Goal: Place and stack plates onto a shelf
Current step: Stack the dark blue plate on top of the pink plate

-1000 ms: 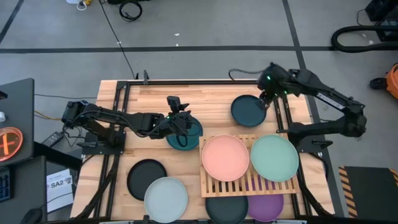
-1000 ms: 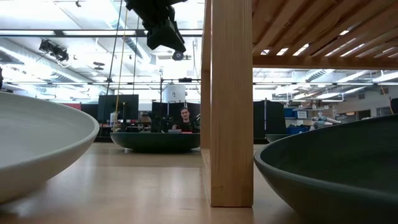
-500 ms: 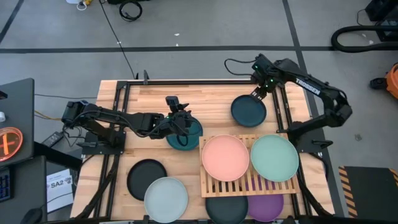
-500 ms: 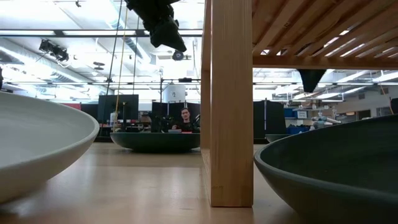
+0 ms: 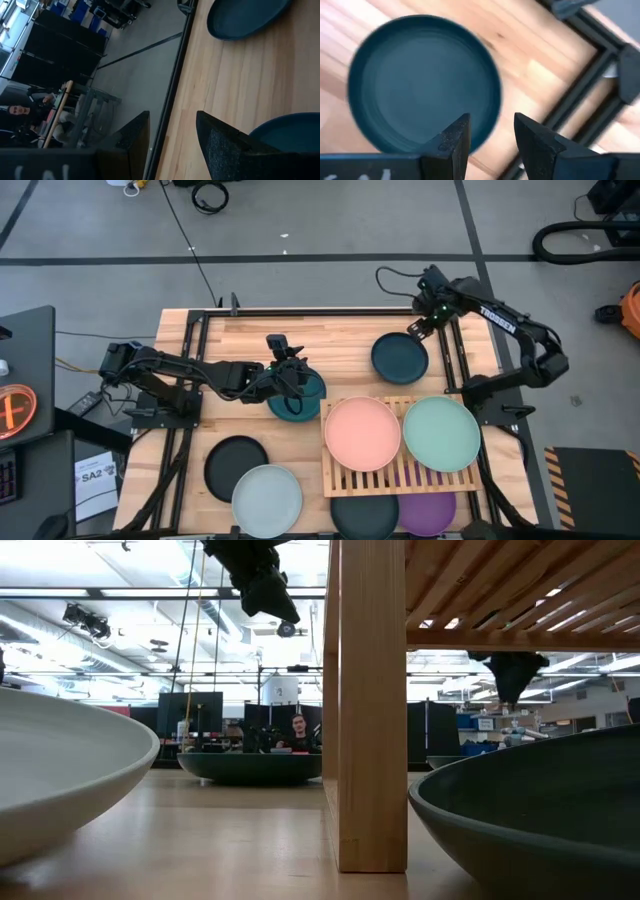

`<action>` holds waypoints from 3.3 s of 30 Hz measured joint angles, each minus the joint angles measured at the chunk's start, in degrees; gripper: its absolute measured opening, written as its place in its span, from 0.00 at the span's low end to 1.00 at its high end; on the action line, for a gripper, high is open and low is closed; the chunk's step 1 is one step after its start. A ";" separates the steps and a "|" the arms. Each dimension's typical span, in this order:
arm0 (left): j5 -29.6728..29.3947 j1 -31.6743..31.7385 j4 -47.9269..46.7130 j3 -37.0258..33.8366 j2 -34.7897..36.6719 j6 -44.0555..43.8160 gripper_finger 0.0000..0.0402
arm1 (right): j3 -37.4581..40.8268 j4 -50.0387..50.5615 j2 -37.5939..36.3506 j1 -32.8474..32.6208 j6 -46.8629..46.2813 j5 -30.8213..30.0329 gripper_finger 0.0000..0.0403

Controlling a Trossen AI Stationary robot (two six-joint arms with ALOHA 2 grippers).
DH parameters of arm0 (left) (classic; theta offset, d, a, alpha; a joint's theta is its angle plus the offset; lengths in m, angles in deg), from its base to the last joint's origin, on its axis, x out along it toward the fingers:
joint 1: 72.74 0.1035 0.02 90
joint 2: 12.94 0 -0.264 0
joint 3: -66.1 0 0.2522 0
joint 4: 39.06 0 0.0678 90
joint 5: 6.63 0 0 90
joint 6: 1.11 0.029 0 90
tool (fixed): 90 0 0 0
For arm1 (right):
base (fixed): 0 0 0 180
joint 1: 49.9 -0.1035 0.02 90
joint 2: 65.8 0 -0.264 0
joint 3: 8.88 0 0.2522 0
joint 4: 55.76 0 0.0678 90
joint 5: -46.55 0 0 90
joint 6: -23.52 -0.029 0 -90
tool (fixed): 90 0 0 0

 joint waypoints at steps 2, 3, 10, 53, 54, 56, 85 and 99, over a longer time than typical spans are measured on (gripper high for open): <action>-0.01 0.32 0.00 0.00 0.00 -0.01 0.41 | 2.17 -3.44 -1.85 0.18 -0.34 0.27 0.39; 0.00 0.62 0.00 0.00 0.00 -0.02 0.41 | 3.02 -5.19 -2.52 0.17 -0.75 0.11 0.39; -0.01 2.54 -0.04 0.00 -0.07 -0.04 0.41 | 7.87 -11.43 -1.14 0.21 -0.90 -0.50 0.39; 0.40 3.73 -0.02 0.00 -0.07 -1.99 0.41 | 10.16 -17.42 17.95 -0.65 3.18 -3.53 0.39; 0.40 3.73 -0.02 0.00 -0.07 -1.99 0.41 | 10.15 -17.42 17.94 -0.63 3.15 -3.52 0.39; 0.40 3.73 -0.02 0.00 -0.07 -1.99 0.41 | 10.16 -17.46 17.93 -0.62 2.98 -3.54 0.39; 0.40 3.72 -0.02 0.00 -0.07 -1.65 0.41 | 10.18 -17.51 12.18 -0.47 2.31 -4.38 0.03; 0.42 1.98 -8.66 0.00 6.32 -2.89 0.41 | 10.21 -17.02 -2.80 -0.45 -0.74 -5.35 0.03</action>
